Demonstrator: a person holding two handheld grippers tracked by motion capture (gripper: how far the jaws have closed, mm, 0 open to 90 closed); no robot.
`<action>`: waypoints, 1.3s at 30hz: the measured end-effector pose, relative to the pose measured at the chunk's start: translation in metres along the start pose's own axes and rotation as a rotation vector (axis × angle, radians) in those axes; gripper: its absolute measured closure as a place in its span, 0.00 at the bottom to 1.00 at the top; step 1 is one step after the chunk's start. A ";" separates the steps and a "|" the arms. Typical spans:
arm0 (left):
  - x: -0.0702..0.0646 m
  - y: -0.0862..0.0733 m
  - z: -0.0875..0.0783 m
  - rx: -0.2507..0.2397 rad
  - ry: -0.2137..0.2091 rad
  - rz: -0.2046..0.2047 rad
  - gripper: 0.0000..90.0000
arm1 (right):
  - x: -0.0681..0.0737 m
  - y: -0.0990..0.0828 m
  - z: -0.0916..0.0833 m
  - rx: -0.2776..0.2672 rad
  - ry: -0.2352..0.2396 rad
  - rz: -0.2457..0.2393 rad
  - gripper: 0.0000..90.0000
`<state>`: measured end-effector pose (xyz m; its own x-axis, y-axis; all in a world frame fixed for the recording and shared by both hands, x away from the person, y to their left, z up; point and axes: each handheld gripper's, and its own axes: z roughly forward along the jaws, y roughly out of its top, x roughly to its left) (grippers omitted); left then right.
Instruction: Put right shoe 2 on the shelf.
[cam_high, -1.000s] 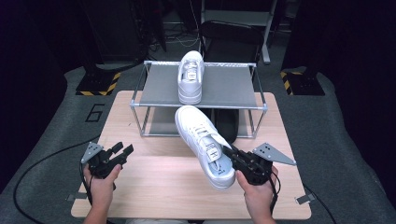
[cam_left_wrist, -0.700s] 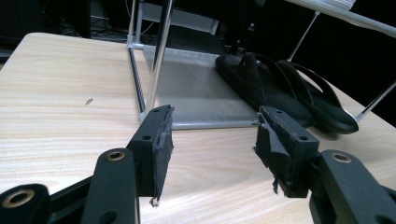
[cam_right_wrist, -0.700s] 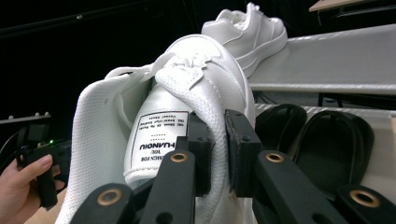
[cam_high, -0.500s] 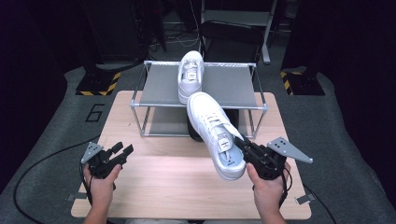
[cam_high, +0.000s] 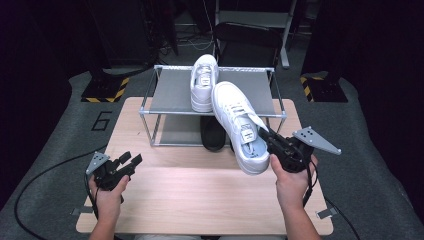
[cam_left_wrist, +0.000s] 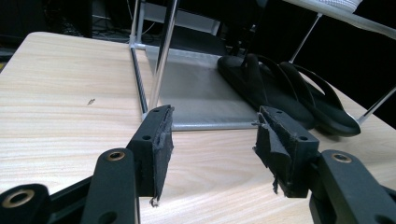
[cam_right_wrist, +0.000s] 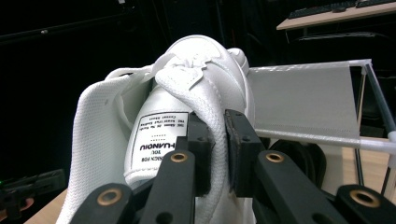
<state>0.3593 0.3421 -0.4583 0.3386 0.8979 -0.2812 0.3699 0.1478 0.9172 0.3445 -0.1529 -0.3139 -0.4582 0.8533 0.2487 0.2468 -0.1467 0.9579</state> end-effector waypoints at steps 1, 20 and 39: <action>0.000 0.000 0.000 -0.002 0.000 0.003 0.51 | -0.001 0.001 0.001 -0.003 0.000 0.002 0.91; 0.002 -0.002 -0.001 0.000 -0.005 -0.003 0.51 | -0.018 0.020 0.022 0.006 -0.067 0.023 0.91; 0.003 -0.002 -0.003 0.018 -0.007 0.010 0.51 | -0.024 0.039 0.066 0.020 -0.108 0.004 0.91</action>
<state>0.3575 0.3459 -0.4601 0.3486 0.8963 -0.2742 0.3823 0.1311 0.9147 0.4214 -0.1466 -0.2922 -0.3631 0.9017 0.2345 0.2655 -0.1411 0.9537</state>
